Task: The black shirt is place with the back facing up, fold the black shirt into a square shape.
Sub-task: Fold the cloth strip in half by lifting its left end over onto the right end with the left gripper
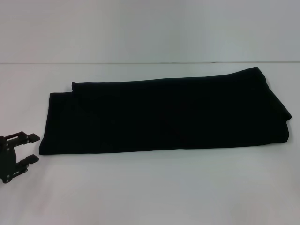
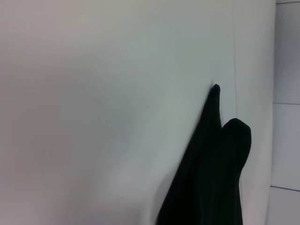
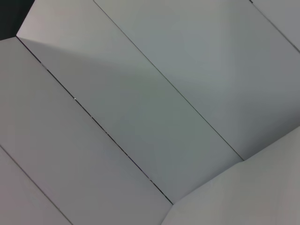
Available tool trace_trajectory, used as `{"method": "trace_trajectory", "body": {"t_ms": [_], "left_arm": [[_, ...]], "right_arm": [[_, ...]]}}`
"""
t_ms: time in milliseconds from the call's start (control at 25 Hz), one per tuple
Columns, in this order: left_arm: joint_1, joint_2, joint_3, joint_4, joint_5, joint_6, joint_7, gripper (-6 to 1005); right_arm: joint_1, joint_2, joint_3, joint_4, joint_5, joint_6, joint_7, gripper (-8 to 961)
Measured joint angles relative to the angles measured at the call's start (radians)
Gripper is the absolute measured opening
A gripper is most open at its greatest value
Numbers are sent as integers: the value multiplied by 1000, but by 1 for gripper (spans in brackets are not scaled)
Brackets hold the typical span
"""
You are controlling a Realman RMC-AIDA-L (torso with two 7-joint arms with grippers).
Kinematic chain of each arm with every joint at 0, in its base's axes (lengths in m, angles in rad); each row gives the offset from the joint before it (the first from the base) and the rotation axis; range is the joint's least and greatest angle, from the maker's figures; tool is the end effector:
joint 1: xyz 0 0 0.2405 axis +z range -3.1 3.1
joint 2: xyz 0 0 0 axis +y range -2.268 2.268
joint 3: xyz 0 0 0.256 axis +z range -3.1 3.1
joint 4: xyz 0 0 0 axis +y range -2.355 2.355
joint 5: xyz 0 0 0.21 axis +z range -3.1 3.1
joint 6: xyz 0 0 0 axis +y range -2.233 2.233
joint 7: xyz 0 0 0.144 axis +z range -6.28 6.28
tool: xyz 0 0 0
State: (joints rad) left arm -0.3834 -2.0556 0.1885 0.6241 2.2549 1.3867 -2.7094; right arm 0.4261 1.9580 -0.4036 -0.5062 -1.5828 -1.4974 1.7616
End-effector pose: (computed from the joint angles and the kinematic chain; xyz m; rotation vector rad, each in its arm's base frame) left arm -0.3844 0.2845 0.0462 -1.1718 -2.4083 -1.0309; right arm 0.3215 0.3364 0.1082 -1.8803 1.2012 1.3342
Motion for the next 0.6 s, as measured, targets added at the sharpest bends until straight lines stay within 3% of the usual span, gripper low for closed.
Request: {"method": "trace_trajectory", "body": {"t_ms": [600], "left_arm": [[-7,-11,3,-35,0,-49,-10,597]], "right_arm": [[5,-2,2,0,3,1,2,688]]}}
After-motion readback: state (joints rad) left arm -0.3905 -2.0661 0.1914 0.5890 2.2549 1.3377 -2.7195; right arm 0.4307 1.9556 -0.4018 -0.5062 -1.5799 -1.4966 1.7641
